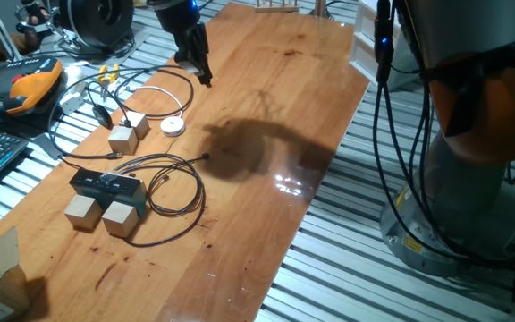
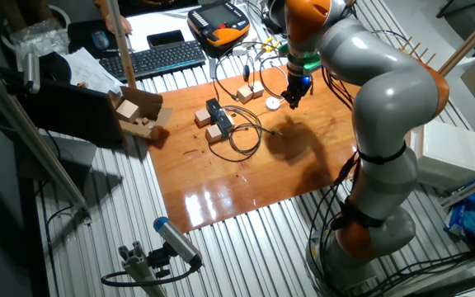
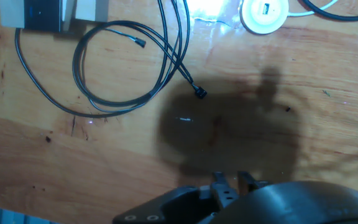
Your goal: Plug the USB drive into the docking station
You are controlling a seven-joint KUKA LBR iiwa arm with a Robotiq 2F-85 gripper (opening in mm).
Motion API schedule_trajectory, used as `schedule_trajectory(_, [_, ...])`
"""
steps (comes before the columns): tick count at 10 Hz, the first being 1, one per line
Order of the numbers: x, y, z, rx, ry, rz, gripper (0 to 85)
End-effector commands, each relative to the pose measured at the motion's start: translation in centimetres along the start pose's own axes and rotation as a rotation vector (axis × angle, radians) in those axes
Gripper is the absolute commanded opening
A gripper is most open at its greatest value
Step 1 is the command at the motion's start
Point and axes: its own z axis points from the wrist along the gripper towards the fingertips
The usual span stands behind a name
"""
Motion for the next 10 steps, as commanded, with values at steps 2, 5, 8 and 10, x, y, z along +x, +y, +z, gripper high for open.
schedule_trajectory(2, [0.0,0.0,0.0,0.0,-0.001,0.002,0.0])
schedule_trajectory(5, [0.0,0.0,0.0,0.001,-0.003,0.028,0.0])
schedule_trajectory(8, [0.0,0.0,0.0,-0.039,-0.11,0.064,0.0])
schedule_trajectory(10, [0.0,0.0,0.0,-0.111,-0.08,0.05,0.0])
